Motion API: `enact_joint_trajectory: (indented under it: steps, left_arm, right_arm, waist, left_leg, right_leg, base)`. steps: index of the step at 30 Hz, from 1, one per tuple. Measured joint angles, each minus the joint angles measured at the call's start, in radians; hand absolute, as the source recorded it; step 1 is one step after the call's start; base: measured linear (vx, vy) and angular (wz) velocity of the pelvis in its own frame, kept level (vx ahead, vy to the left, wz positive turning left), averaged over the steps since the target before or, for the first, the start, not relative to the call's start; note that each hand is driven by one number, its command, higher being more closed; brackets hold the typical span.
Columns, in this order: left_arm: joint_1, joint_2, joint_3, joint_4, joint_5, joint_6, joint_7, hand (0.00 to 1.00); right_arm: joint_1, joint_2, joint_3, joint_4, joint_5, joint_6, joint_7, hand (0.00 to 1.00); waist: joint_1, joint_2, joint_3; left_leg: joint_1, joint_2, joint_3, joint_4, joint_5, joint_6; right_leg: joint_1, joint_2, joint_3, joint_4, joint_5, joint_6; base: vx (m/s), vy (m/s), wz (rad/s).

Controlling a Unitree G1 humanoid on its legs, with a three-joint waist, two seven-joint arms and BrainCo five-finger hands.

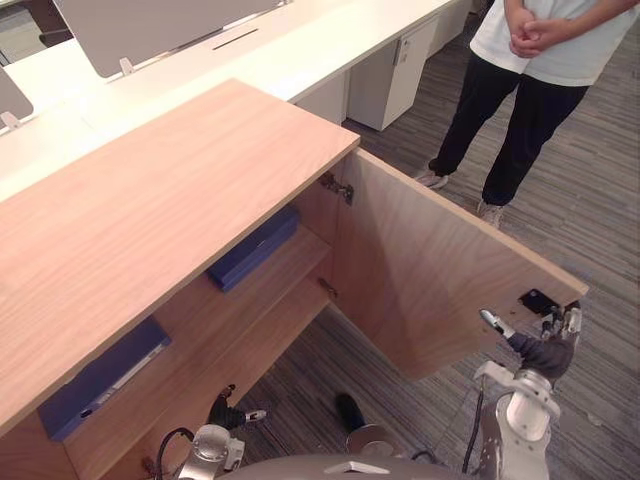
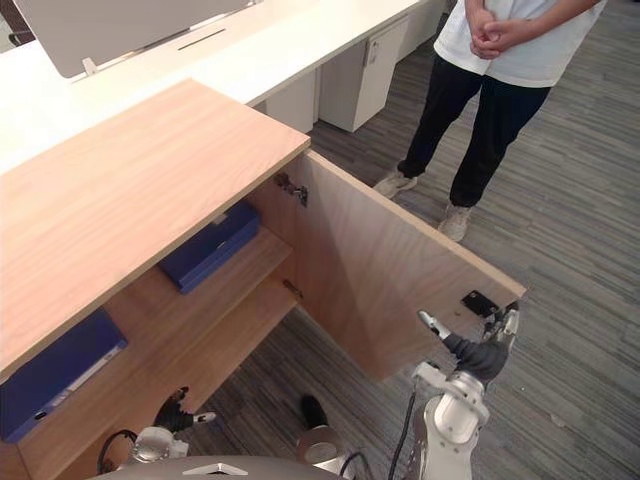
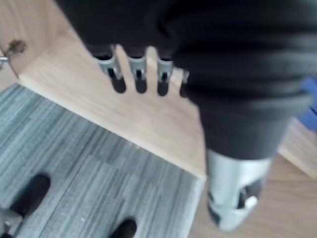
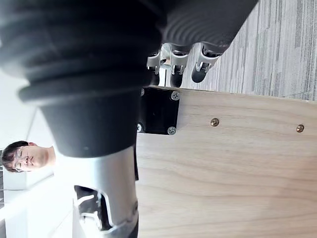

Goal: Walk over to the cabinet, pick up the folder, carry it to the office cabinet, place the folder inside the office cabinet, then close the office cabinet door

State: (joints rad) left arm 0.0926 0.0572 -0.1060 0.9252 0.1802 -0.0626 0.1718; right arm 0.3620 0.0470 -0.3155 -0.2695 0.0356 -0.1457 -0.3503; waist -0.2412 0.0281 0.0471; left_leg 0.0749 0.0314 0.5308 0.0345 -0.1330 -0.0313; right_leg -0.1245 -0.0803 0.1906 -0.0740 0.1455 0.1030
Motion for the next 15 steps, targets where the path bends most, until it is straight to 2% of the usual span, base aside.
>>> enact_joint_trajectory:
  steps: [7,10,15]
  left_arm:
    - [0.004,0.001,-0.016,0.004,0.0,0.002,0.005,0.0]
    - [0.018,0.004,-0.034,0.01,0.001,0.006,0.015,0.0]
    - [0.024,0.007,-0.064,0.008,0.002,0.006,0.017,0.0]
  right_arm:
    - [0.116,0.023,0.085,-0.067,-0.047,0.004,0.0,0.0]
    - [0.183,0.019,0.151,-0.142,-0.05,0.003,0.005,0.0]
    - [0.259,0.015,0.207,-0.19,-0.062,-0.017,0.062,0.0]
  waist:
    - [0.004,-0.031,-0.015]
    - [0.005,-0.053,-0.026]
    - [0.008,-0.075,-0.04]
  left_leg:
    - [0.007,0.0,0.001,0.001,0.0,0.0]
    - [0.013,-0.004,0.0,-0.002,0.001,-0.001]
    - [0.022,-0.009,-0.001,-0.018,0.008,-0.001]
  right_leg:
    - [-0.001,0.002,0.01,0.018,-0.002,0.001]
    - [-0.003,0.001,0.014,0.032,-0.007,0.002]
    - [-0.012,0.004,0.015,0.071,-0.029,0.005]
  base:
    - [-0.07,-0.051,-0.03]
    - [-0.06,-0.044,-0.02]
    - [-0.05,-0.038,0.01]
